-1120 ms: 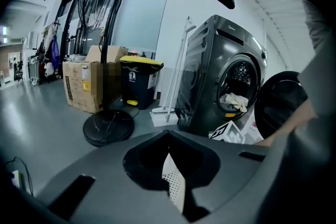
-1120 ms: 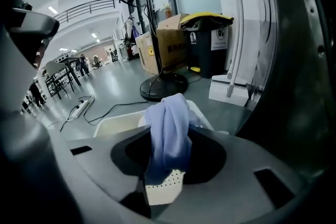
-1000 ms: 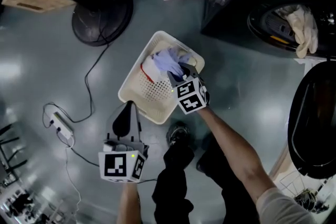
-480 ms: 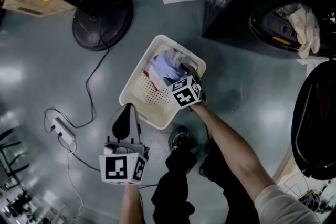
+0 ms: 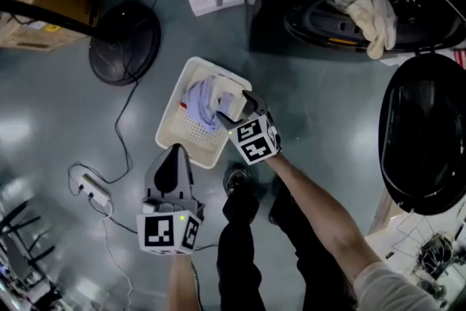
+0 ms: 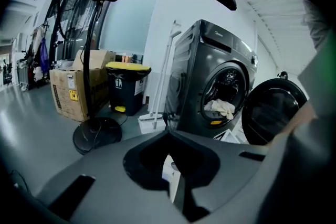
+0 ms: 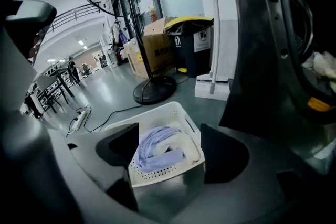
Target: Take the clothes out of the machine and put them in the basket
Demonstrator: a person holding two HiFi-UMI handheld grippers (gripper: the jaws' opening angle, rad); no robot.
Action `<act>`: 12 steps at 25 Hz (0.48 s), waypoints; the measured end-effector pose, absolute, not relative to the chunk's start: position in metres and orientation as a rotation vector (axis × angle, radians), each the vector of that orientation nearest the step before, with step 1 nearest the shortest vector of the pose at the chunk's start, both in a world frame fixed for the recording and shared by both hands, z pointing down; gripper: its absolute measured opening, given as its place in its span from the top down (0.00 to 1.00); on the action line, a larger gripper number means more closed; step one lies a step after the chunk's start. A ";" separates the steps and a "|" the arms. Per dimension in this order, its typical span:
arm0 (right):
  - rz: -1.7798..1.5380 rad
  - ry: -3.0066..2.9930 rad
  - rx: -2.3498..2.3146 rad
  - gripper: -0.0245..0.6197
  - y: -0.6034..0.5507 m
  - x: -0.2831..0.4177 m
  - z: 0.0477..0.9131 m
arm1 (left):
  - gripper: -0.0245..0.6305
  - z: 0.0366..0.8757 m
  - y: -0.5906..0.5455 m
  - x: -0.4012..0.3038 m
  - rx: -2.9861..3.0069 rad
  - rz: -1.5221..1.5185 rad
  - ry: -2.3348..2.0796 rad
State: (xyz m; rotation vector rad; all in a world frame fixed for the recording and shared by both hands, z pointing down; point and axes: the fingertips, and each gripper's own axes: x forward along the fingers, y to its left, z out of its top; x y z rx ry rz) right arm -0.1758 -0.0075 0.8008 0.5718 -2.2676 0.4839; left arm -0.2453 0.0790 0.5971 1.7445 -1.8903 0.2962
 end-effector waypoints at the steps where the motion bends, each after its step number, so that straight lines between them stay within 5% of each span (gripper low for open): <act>1: 0.485 -2.275 0.592 0.38 -0.011 -0.167 0.786 | 0.93 0.588 0.074 -0.240 1.758 0.296 -1.880; 8: 0.473 -2.303 0.844 0.84 -0.056 -0.094 0.691 | 0.93 0.535 0.032 -0.195 1.878 0.292 -1.799; 12: 0.484 -2.325 0.964 0.91 -0.075 -0.052 0.648 | 0.94 0.518 0.012 -0.160 1.954 0.299 -1.734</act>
